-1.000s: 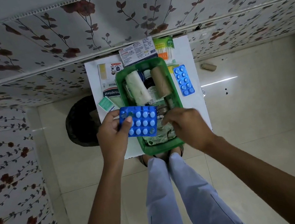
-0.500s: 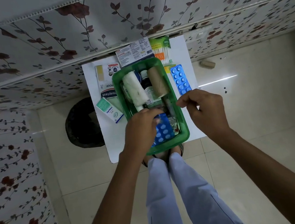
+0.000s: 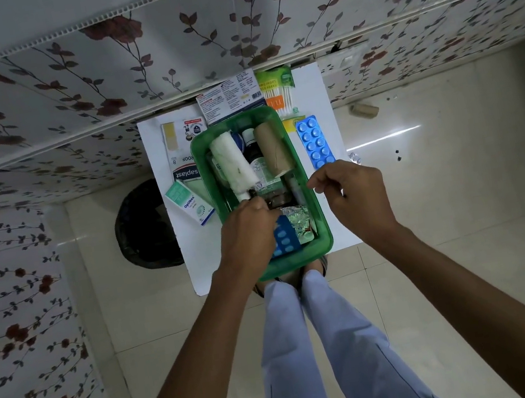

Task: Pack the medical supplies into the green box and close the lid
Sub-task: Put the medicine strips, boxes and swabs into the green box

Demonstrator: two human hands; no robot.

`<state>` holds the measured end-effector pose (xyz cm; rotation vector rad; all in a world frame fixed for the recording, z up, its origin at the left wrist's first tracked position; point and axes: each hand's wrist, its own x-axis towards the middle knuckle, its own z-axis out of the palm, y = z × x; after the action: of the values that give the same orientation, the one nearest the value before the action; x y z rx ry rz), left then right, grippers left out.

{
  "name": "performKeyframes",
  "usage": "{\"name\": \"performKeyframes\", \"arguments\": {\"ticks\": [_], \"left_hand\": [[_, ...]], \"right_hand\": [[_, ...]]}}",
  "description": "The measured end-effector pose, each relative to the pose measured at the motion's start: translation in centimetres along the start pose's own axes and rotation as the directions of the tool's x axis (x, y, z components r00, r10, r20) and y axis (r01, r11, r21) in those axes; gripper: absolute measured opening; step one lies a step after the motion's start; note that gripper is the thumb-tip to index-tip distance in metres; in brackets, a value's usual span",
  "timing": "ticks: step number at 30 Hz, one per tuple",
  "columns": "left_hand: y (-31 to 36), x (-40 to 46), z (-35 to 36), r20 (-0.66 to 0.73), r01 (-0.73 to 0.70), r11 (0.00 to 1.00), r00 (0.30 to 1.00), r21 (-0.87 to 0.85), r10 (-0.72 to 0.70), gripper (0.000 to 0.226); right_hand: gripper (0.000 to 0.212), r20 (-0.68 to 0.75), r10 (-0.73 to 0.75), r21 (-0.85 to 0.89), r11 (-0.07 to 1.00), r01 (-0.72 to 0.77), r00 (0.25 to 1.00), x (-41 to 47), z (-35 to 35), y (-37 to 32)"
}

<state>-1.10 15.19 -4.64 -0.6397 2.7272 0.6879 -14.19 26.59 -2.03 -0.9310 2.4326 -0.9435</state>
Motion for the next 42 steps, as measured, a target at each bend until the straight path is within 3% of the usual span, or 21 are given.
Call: {"name": "performKeyframes", "arguments": {"ticks": [4,10,11,13,16,19,24,28,31,34,37,42], "left_hand": [[0.0,0.6,-0.3,0.081,0.034,0.999,0.996,0.011,-0.035,0.026],[-0.4,0.9,-1.9,0.122,0.123,0.947,0.988,-0.296,-0.091,0.022],[-0.4,1.0,-2.5,0.072,0.107,0.945,0.993,-0.308,-0.089,0.018],[0.1,1.1,-3.8,-0.173,-0.02,0.961,0.984,-0.276,-0.029,0.015],[2.5,1.9,-6.4,-0.496,-0.171,0.932,0.868,-0.319,-0.01,0.015],[3.9,3.1,-8.6,-0.581,-0.243,0.896,0.814,-0.372,-0.02,0.011],[11.6,7.1,-8.0,-0.592,-0.306,0.86,0.806,-0.409,0.006,0.004],[18.2,12.0,-3.7,-0.488,-0.232,0.737,0.86,-0.635,-0.149,0.004],[22.4,16.8,2.9,-0.215,0.035,0.53,0.89,-0.847,-0.402,0.007],[23.3,22.5,12.4,0.043,0.342,0.446,0.83,-0.827,-0.556,0.015],[20.5,27.7,22.1,0.183,0.578,0.52,0.76,-0.629,-0.623,0.025],[16.6,35.7,35.7,0.251,0.635,0.743,0.77,-0.211,-0.587,0.036]], "right_hand": [[0.028,0.009,0.005,-0.001,1.0,-0.005,1.0,0.5,0.5,0.0],[0.029,0.017,0.016,0.008,1.0,-0.016,1.0,1.1,0.6,-0.1],[0.029,0.02,0.023,0.011,1.0,-0.024,1.0,1.2,0.5,-0.1],[0.03,0.009,0.052,0.016,0.999,-0.052,0.999,1.4,0.2,0.1],[0.033,-0.034,0.084,-0.009,0.996,-0.084,0.996,1.7,-1.7,1.4],[0.031,-0.051,0.148,0.019,0.989,-0.147,0.988,2.3,-2.3,2.9],[0.027,-0.037,0.289,0.059,0.956,-0.286,0.957,4.9,-5.9,9.7],[0.024,-0.002,0.362,0.017,0.932,-0.362,0.932,8.8,-7.6,17.4],[0.028,0.049,0.444,-0.061,0.895,-0.441,0.895,11.6,-7.8,24.4],[0.033,0.096,0.444,-0.163,0.89,-0.426,0.891,14.1,-6.2,31.3],[0.04,0.183,0.404,-0.266,0.898,-0.351,0.896,16.1,-2.7,36.8],[0.037,0.282,0.316,-0.453,0.876,-0.164,0.906,20.4,5.9,47.5]]}}
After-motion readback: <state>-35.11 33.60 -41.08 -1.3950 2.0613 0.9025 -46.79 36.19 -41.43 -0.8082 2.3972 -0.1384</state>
